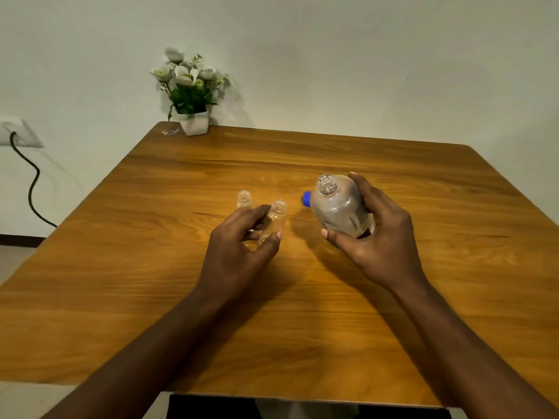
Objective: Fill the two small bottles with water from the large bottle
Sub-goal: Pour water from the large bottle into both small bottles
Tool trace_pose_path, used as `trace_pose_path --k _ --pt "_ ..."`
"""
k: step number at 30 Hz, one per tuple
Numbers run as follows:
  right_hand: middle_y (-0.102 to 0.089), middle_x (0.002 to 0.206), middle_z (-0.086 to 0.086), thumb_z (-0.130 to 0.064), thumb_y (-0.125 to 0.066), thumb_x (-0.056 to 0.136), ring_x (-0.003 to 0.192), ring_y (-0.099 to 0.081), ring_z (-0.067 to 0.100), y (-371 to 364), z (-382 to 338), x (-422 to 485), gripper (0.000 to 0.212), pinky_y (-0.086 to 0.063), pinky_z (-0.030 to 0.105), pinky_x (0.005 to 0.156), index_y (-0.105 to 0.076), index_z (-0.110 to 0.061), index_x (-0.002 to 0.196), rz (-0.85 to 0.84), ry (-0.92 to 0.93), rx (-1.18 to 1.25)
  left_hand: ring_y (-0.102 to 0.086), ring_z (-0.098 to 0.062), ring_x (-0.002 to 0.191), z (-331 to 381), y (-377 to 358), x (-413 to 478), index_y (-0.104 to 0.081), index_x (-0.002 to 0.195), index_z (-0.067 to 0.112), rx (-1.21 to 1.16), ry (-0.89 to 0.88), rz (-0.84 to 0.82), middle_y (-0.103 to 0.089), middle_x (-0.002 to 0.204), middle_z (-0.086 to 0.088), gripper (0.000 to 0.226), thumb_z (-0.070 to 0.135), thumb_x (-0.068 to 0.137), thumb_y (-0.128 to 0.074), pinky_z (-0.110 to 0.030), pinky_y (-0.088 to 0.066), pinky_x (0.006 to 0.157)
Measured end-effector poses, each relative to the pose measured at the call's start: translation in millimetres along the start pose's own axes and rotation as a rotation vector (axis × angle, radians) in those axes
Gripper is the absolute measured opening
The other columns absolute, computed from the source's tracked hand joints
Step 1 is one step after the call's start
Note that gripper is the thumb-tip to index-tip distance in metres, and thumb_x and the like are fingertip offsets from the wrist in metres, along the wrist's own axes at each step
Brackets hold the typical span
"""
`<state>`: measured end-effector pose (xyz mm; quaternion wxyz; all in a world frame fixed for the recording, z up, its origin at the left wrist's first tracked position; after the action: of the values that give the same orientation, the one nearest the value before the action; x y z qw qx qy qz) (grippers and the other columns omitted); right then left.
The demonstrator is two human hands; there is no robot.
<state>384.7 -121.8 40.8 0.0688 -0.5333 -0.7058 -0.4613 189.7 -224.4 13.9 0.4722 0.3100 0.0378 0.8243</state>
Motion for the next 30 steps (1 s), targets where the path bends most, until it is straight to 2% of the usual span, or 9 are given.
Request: trace_pose_path --k 4,7,11,21,30 --pt "-0.062 0.124 0.006 -0.029 -0.085 0.066 0.108 -0.059 0.024 -1 -5 6 0.090 -0.052 0.050 0.083 -0.042 -0.013 0.143 -0.123 0.111 -0.134 -0.063 -0.014 0.089 2 -2 -1 -0.062 0.123 0.011 -0.036 -0.010 0.002 -0.065 0.099 0.000 0.046 0.020 0.079 -0.068 -0.041 -0.055 0.075" --pt "-0.063 0.121 0.007 -0.029 -0.083 0.067 0.106 -0.059 0.025 2 -9 11 0.087 -0.050 0.047 0.084 -0.044 -0.012 0.143 -0.177 0.167 -0.234 -0.062 -0.012 0.088 3 -2 -1 -0.063 0.122 0.011 -0.047 -0.020 -0.008 -0.065 0.097 0.001 0.045 0.020 0.078 -0.068 -0.039 -0.054 0.074" --pt "-0.062 0.127 0.005 -0.029 -0.081 0.066 0.112 -0.057 0.026 5 -10 17 0.088 -0.048 0.045 0.088 -0.043 -0.014 0.144 -0.234 0.203 -0.308 -0.062 -0.012 0.090 4 0 -2 -0.063 0.123 0.011 -0.052 -0.026 -0.015 -0.065 0.097 0.001 0.045 0.019 0.079 -0.068 -0.034 -0.054 0.074" --pt "-0.062 0.127 0.007 -0.034 -0.074 0.069 0.112 -0.058 0.029 10 -15 24 0.083 -0.048 0.048 0.088 -0.042 -0.015 0.144 -0.270 0.294 -0.397 -0.061 -0.011 0.090 4 -1 -1 -0.063 0.122 0.012 -0.055 -0.054 -0.016 -0.064 0.097 0.002 0.044 0.016 0.078 -0.069 -0.020 -0.049 0.075" --pt "-0.061 0.129 0.003 -0.031 -0.078 0.070 0.114 -0.057 0.027 17 -16 29 0.082 -0.043 0.041 0.089 -0.044 -0.018 0.144 -0.297 0.344 -0.462 -0.062 -0.010 0.091 5 0 0 -0.062 0.123 0.016 -0.052 -0.069 -0.011 -0.064 0.099 0.004 0.046 0.018 0.078 -0.069 -0.025 -0.052 0.076"
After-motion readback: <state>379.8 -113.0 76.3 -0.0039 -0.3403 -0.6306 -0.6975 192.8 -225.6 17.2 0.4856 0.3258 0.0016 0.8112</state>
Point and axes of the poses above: each hand's wrist, its own x-axis towards the middle knuckle, its own y-axis out of the back of the hand, z = x × y, the point moved 1 cm from there along x, towards the middle knuckle
